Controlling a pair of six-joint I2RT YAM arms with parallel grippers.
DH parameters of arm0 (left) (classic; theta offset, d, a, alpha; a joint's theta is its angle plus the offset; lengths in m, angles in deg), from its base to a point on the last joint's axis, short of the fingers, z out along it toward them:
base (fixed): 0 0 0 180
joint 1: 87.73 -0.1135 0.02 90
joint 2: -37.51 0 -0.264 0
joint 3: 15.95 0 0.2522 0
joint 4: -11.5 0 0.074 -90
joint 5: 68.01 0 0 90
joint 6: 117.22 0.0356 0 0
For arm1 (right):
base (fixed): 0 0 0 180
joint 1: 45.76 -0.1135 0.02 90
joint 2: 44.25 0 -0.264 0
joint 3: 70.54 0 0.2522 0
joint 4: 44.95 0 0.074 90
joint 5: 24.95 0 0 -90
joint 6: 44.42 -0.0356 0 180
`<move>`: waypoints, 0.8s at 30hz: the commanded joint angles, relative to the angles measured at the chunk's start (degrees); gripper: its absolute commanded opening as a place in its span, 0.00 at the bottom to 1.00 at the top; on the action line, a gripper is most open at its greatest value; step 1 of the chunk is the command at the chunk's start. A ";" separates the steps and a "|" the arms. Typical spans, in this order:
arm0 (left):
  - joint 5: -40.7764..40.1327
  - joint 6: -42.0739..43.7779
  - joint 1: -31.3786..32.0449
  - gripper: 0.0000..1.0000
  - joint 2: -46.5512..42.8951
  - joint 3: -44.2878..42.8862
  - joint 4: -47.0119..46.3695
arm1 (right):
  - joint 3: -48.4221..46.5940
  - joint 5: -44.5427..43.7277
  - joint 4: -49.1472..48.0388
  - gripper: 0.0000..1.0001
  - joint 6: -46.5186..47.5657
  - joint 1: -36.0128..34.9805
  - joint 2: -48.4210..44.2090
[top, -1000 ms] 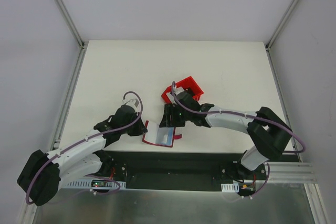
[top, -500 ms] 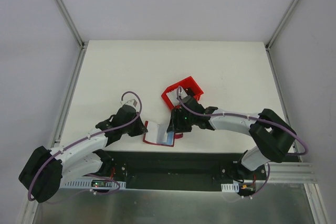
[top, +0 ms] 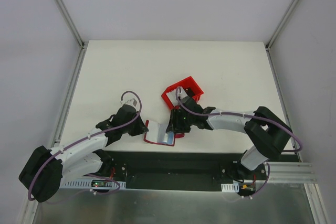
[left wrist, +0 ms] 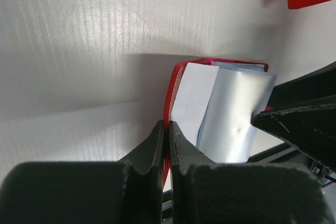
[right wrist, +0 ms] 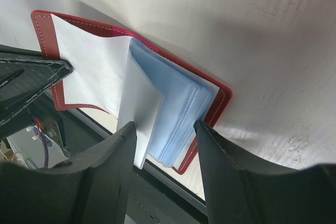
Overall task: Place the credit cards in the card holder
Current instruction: Open the card holder at the center of the board.
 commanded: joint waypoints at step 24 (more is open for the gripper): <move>0.67 -2.61 0.05 0.00 2.96 2.30 -8.00 | -6.09 8.49 -9.72 0.53 -3.96 -0.94 4.91</move>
